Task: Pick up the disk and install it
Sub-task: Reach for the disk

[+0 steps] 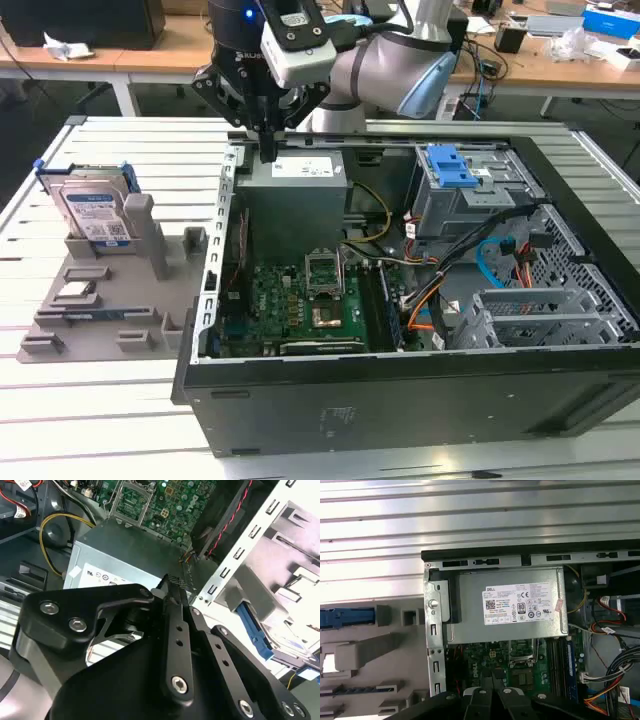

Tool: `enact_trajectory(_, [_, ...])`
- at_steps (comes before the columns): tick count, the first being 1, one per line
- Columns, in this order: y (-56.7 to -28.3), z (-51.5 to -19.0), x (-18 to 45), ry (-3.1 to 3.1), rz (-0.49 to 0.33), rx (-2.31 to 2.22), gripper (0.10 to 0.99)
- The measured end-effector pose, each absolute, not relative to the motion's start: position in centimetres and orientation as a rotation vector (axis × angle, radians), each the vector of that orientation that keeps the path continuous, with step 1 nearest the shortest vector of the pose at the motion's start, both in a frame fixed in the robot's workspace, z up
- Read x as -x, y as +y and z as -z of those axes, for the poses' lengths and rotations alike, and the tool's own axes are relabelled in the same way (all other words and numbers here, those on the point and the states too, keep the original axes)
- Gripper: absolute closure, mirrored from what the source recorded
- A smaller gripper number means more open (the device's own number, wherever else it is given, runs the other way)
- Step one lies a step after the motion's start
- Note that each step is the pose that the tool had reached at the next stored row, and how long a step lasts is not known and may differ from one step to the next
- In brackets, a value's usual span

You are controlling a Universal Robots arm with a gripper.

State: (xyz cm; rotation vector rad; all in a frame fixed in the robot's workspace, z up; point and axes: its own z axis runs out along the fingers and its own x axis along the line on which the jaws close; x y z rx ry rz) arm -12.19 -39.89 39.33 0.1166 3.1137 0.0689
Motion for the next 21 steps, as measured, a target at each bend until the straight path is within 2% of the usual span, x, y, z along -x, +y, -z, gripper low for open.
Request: enact_trajectory(21, [-39.9,-39.3,16.8,3.114,-0.069,-0.117,0.98])
